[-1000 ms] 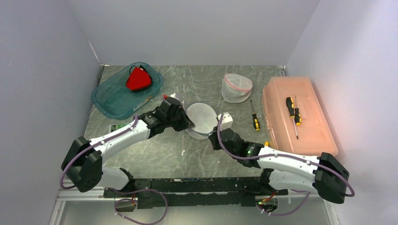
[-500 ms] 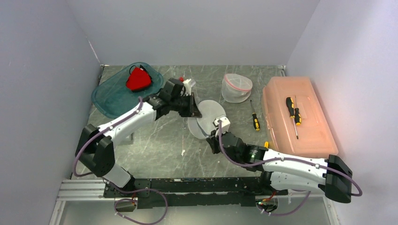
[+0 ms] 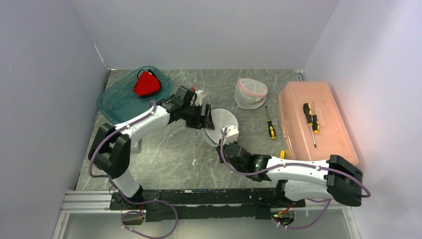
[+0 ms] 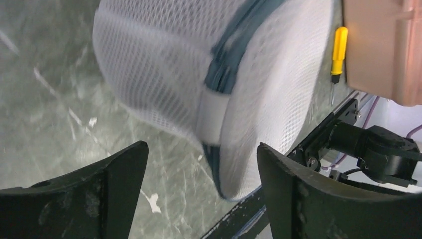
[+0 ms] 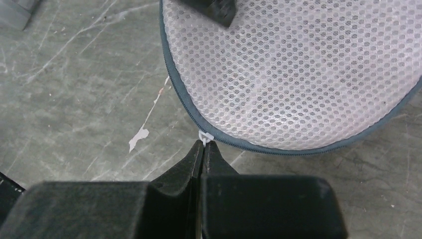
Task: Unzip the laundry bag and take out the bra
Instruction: Unzip the laundry bag at the center of the board.
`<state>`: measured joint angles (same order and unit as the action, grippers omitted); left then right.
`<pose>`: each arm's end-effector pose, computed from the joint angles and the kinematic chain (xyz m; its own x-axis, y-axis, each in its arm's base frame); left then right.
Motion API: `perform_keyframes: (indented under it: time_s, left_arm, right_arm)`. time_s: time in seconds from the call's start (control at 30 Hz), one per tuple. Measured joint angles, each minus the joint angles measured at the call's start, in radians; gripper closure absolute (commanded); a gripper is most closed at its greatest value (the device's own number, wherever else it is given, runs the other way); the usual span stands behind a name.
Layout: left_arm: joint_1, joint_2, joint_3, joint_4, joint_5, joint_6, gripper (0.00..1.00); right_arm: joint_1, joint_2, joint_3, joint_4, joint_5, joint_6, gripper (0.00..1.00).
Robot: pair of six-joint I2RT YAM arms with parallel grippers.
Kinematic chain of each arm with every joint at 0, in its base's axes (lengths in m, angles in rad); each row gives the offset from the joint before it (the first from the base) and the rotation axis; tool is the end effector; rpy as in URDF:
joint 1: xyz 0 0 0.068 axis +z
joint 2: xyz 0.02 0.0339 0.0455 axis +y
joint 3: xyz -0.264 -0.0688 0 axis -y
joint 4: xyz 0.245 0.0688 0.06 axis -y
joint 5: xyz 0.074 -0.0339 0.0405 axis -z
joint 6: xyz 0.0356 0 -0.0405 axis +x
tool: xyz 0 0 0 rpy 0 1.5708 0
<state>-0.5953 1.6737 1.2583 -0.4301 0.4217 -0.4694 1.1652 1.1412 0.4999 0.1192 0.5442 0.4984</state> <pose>0.2950 -0.2174 0.2524 -0.8857 0.1014 -0.4531 0.3765 0.7278 -0.5732 0.1088 0.2066 0.2029 -0.4640 -0.0440 -0.8848 -0.4409 0.8777 0.1876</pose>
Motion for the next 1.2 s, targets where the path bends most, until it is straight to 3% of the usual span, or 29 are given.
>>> perform_keyframes:
  time_s: [0.2, 0.37, 0.57, 1.0, 1.2]
  left_arm:
    - [-0.001, -0.191, -0.172, 0.01, -0.066, -0.145, 0.11]
    - [-0.042, -0.405, -0.367, 0.168, -0.123, -0.387, 0.14]
    - [-0.09, -0.351, -0.429, 0.264, -0.162, -0.573, 0.17]
    - [-0.111, -0.261, -0.429, 0.344, -0.18, -0.676, 0.95]
    - [-0.117, -0.259, -0.423, 0.343, -0.185, -0.667, 0.97]
  right_arm:
    - [0.001, 0.001, 0.0, 0.01, -0.003, 0.023, 1.0]
    - [0.0, 0.009, 0.003, 0.011, -0.022, 0.042, 1.0]
    - [0.0, 0.035, 0.036, 0.011, -0.049, 0.048, 1.0]
    - [0.0, 0.034, 0.045, 0.001, -0.056, 0.06, 1.0]
    - [-0.002, -0.017, 0.035, -0.027, -0.045, 0.079, 1.0]
